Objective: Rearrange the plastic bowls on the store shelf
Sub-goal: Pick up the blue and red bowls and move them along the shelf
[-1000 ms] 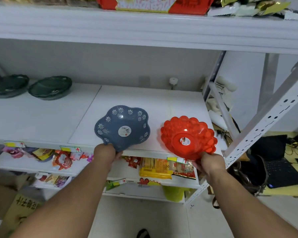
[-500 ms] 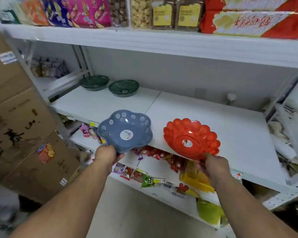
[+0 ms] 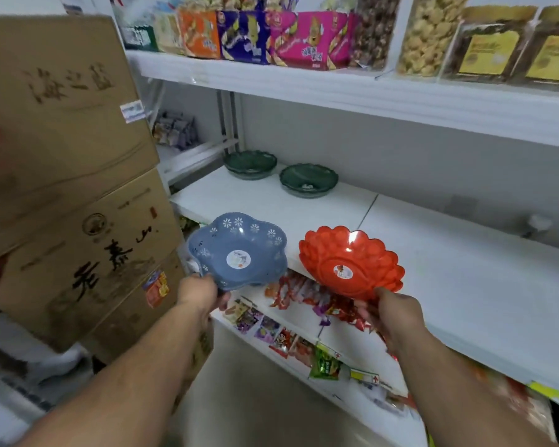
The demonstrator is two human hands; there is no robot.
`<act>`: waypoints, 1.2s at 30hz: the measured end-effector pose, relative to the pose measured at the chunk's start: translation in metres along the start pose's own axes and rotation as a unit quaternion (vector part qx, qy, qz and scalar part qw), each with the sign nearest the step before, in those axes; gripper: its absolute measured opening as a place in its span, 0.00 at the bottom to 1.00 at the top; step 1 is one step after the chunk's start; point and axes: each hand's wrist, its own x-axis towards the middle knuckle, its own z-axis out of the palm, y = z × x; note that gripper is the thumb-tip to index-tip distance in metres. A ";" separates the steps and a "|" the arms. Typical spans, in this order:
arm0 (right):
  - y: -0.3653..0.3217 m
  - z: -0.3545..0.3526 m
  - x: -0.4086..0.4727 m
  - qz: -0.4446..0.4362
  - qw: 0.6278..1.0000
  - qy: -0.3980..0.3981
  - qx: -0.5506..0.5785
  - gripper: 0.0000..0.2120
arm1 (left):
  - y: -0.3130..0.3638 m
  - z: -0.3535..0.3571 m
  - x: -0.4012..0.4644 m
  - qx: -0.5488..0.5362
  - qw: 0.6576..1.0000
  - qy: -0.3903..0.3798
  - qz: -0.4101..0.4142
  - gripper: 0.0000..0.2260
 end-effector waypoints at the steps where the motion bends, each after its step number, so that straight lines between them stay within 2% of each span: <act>1: -0.002 0.012 0.003 -0.003 1.000 -0.005 -0.001 0.09 | 0.005 -0.004 0.010 0.005 1.000 0.005 0.003 0.10; 5: -0.011 0.054 0.024 -0.005 1.000 -0.015 -0.008 0.09 | 0.030 -0.004 0.056 0.004 1.000 0.024 0.020 0.11; 10: -0.022 0.100 0.069 -0.024 0.999 -0.025 -0.025 0.14 | 0.067 0.015 0.105 -0.005 0.998 0.043 0.043 0.09; 14: -0.030 0.132 0.099 -0.016 0.998 -0.035 -0.039 0.12 | 0.090 0.025 0.143 0.003 0.998 0.048 0.042 0.05; 16: -0.033 0.146 0.111 -0.013 0.998 -0.031 -0.044 0.12 | 0.098 0.025 0.164 0.005 0.998 0.051 0.038 0.06; 21: -0.037 0.168 0.128 -0.001 0.999 -0.023 -0.026 0.12 | 0.111 0.020 0.215 0.024 0.997 0.034 0.062 0.07; 28: -0.038 0.209 0.143 0.017 0.999 0.010 -0.029 0.13 | 0.137 0.031 0.267 0.060 0.998 0.013 0.016 0.09; 33: -0.031 0.243 0.152 0.035 0.998 0.030 -0.032 0.12 | 0.146 0.032 0.322 0.042 0.998 -0.032 0.017 0.05; 36: -0.027 0.260 0.158 0.024 0.997 0.046 -0.053 0.13 | 0.152 0.038 0.340 0.013 0.999 -0.037 0.002 0.16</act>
